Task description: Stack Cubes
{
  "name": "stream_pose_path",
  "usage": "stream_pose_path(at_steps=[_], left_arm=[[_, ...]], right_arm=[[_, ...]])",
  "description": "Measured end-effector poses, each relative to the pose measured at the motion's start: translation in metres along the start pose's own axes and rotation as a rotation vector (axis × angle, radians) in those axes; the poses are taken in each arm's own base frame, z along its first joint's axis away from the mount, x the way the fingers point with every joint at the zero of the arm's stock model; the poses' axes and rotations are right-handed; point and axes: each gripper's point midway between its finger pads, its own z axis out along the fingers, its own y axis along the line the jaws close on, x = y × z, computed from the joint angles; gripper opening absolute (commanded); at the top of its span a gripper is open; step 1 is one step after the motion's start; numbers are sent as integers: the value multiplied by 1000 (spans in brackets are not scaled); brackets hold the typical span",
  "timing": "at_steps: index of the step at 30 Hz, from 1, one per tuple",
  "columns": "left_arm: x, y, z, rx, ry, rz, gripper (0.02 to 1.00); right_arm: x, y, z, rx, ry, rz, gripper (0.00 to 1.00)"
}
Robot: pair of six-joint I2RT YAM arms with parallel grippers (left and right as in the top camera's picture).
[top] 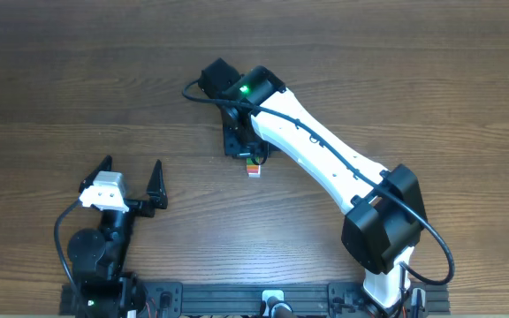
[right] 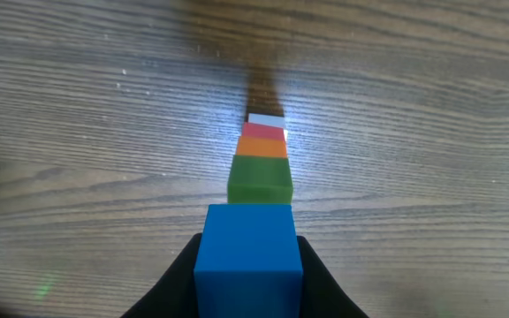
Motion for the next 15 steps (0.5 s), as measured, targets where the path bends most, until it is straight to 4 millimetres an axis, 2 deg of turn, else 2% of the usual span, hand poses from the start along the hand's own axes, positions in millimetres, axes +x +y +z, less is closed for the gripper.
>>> stream_pose_path(at_steps=[15], left_arm=[[0,0,0,0,0,0,998]], right_arm=[[1,1,9,-6,7,2,12]])
